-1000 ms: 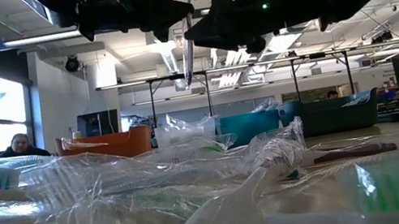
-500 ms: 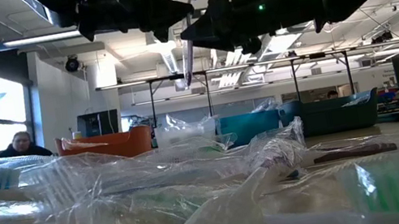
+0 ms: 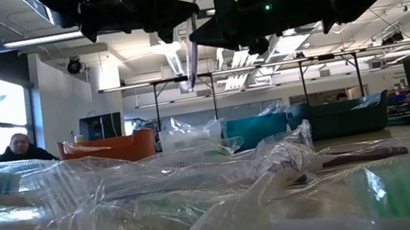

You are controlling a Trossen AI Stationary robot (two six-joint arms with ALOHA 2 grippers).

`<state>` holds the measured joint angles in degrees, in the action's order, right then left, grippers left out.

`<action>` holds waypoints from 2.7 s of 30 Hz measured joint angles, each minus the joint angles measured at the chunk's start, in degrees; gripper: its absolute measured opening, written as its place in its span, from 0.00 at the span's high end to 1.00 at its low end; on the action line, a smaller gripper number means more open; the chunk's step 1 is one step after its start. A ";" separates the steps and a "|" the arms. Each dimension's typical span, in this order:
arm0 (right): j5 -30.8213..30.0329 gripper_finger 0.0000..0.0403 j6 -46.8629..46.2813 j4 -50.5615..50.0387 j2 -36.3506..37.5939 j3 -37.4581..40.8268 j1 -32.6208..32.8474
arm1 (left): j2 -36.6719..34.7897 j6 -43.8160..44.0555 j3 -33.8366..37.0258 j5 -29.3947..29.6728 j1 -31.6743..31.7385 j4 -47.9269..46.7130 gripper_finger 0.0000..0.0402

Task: Pick & Place Toothbrushes
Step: Put the purple toothbrush into the green bin

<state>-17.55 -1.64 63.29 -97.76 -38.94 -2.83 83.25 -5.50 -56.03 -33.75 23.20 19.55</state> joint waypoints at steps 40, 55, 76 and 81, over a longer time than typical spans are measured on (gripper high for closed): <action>-0.17 0.99 -0.08 -0.02 0.02 0.04 0.09 | -0.05 1.37 -0.05 2.57 0.02 -1.87 0.67; -9.30 0.99 0.20 -18.40 8.70 0.09 0.22 | -4.70 -4.77 0.59 -4.73 4.35 -10.23 0.67; -22.17 0.99 -3.23 -72.29 34.31 0.04 -11.66 | -22.25 3.74 29.91 -4.23 10.56 9.94 0.67; -15.46 0.99 -2.88 -77.90 33.80 0.04 -20.68 | -24.43 5.79 31.34 -4.25 10.56 10.11 0.67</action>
<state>-33.01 -4.51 -14.61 -63.95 -38.89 -23.51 58.82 0.30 -24.69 -38.00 33.76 29.66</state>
